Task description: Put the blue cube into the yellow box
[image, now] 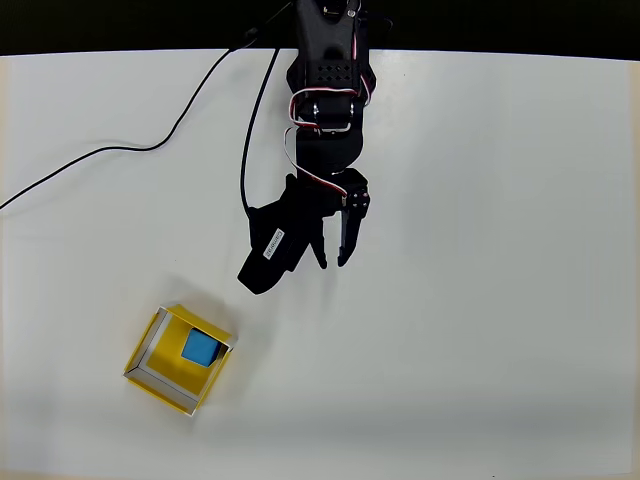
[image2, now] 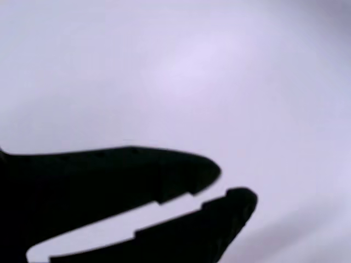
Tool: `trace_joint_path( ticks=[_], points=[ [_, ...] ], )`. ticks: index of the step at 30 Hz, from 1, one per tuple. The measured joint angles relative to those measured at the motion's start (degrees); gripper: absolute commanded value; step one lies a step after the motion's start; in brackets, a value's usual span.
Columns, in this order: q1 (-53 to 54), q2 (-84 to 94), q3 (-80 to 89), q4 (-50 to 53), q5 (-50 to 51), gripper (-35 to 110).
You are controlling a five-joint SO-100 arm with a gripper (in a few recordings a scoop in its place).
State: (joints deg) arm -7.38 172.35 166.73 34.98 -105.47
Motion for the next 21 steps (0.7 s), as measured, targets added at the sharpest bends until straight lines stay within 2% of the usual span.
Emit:
trace_joint_path(
  ticks=[8, 14, 21],
  points=[
    [-0.26, 13.97, 8.17, 11.07, 1.05, 0],
    [1.58, 17.58, 11.87, 15.73, 1.32, 0],
    [3.08, 17.67, 11.87, 30.41, 3.87, 0]
  ],
)
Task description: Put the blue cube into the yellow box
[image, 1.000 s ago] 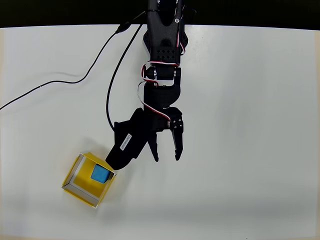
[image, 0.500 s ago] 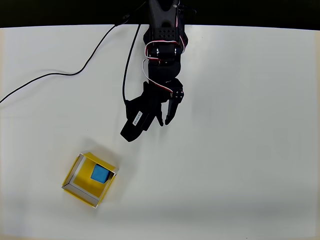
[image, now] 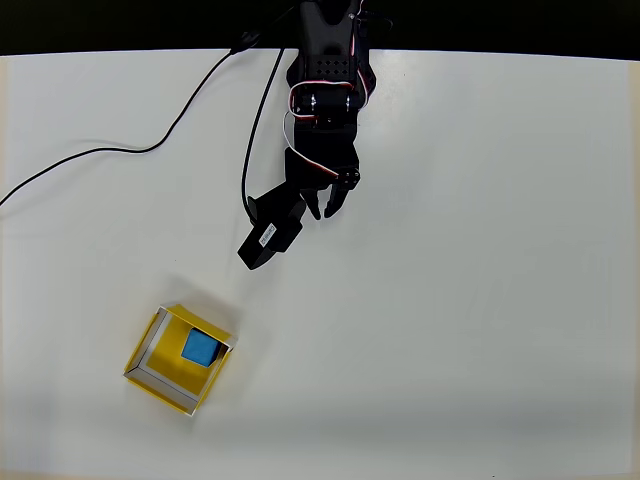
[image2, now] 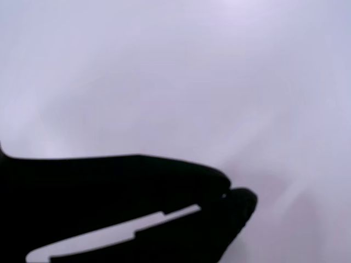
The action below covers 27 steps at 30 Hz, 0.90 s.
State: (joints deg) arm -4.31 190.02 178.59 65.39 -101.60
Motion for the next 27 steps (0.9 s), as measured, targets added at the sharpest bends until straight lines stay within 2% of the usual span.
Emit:
trace_joint_path(
  ticks=[3, 7, 27],
  points=[
    [0.00, 0.00, 0.00, 6.94, 1.32, 0],
    [-0.26, 0.00, 0.00, 11.25, 5.36, 0],
    [0.00, 0.00, 0.00, 11.51, 12.48, 0]
  ],
)
